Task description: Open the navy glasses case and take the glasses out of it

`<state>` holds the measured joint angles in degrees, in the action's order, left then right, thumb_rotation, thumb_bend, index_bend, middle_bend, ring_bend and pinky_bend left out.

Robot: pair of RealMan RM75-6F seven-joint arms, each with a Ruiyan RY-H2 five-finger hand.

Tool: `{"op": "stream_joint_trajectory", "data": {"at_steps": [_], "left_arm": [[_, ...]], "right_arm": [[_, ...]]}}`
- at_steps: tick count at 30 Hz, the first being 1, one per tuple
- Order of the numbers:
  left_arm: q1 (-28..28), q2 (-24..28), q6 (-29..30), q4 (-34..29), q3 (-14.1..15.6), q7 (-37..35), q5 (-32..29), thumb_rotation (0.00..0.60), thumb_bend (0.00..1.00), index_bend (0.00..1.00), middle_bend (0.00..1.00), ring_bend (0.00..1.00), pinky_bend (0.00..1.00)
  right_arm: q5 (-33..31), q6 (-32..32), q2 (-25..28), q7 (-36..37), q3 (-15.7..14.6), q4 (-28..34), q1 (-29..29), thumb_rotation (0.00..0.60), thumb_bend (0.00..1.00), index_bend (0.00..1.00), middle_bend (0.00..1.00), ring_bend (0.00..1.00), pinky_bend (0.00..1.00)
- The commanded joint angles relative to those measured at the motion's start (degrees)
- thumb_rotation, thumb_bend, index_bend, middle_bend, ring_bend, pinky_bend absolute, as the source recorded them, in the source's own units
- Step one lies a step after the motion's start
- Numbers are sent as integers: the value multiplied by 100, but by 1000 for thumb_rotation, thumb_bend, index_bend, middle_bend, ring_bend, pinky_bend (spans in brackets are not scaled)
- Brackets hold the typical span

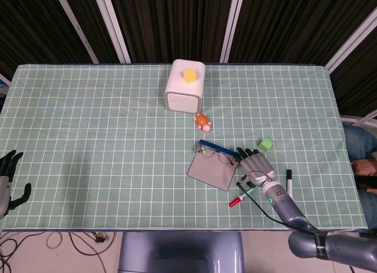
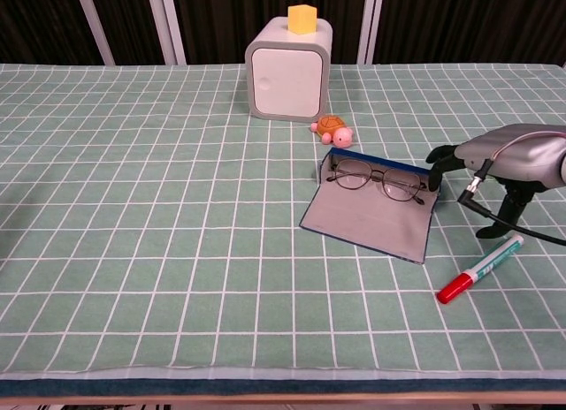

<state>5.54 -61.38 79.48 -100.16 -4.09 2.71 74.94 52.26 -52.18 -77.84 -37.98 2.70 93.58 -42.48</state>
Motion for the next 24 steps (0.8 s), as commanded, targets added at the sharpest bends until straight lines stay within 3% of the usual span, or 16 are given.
{"op": "stream_joint_trajectory", "data": {"at_steps": [1,24], "left_arm": [[-1,2,-6,-1,2,-1,-5,600,442,51,0,0,0],[1,21,-13,-9,6,-23,5,600,442,52,0,0,0]], "right_arm": [[-213,71,34,-26,53,-52,-82,600,278,277,79,140,229],[-955,195,-222,-358,131,-512,-627,600,277,281,79,141,229]]}}
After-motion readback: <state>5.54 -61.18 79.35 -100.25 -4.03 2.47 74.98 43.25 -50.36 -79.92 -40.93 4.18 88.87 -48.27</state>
